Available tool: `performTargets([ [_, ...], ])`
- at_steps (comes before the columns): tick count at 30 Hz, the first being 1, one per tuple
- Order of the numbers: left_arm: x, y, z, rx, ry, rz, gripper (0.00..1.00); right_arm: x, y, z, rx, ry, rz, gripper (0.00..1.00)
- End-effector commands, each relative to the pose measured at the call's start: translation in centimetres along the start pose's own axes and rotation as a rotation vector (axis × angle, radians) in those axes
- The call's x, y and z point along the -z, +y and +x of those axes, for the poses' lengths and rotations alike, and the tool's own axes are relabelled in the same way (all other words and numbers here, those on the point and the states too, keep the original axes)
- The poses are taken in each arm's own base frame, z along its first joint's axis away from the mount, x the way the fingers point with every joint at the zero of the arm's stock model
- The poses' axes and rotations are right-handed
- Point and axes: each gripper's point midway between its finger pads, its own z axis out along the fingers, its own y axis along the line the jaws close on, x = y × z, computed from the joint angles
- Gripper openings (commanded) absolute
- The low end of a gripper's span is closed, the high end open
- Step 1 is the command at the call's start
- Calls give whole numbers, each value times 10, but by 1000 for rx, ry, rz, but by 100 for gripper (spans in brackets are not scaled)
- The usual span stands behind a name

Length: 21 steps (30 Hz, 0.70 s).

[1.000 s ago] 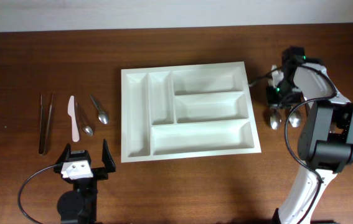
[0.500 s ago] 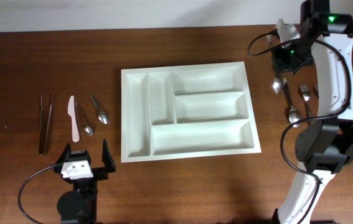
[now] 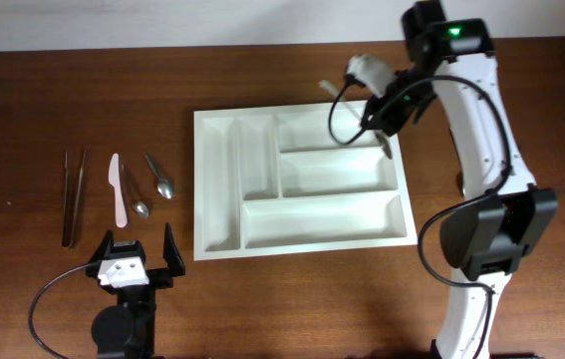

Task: Pack container
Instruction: 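Carry the spoon over the tray and release it in the middle compartment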

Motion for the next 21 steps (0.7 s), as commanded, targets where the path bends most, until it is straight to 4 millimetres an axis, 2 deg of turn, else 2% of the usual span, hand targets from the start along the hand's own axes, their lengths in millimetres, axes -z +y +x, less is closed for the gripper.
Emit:
performTargets([
  [1,0,-2,1,-14,-3,11,99,1,22,-18,276,-26,-21,4],
  [6,0,-2,1,-14,-3,11,99,-14,28,-8,405,28,-50,4],
  [8,0,-2,1,-14,-3,11,99,-24,25,5,441,73,-59,4],
  [12,0,-2,1,-14,-3,11,99,-39,19,16,444,112,-59,4],
  [21,0,-2,1,-14,-3,11,99,-91,8,38,438,123,-68,4],
])
